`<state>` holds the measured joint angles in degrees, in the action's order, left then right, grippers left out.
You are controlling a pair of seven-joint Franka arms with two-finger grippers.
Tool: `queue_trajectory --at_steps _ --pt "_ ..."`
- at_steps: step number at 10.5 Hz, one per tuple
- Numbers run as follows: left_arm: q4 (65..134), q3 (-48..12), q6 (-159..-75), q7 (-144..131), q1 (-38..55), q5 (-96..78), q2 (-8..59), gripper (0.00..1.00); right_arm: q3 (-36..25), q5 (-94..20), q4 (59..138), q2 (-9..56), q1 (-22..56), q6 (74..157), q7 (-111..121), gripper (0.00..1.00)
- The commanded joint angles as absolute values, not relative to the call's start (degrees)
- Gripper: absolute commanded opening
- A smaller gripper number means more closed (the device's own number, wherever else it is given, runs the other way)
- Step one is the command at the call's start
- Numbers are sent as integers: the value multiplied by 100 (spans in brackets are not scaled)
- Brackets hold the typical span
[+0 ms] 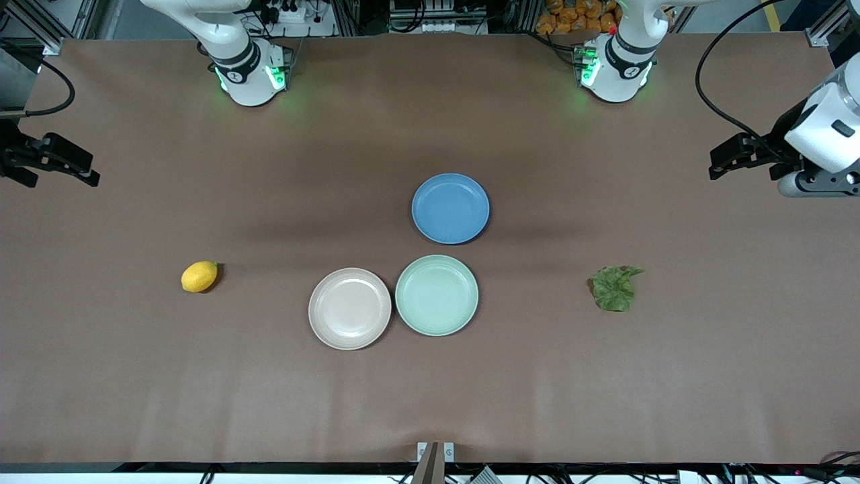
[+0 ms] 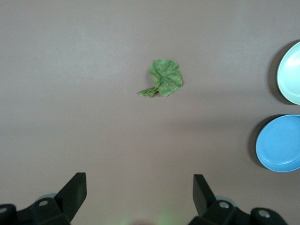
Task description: Pick lemon and lettuce from plates
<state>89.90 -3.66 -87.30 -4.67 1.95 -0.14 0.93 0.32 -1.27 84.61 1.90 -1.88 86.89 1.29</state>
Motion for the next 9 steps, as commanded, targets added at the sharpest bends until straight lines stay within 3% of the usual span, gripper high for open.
queue_trajectory --at_steps 1,9 --pt "9000 -395 -8798 -325 79 -158 122 100 26 -308 8367 246 -299 8666 193 100" --pt "8983 -396 -8798 -387 79 -158 176 100 35 -246 8393 246 -229 8631 193 100"
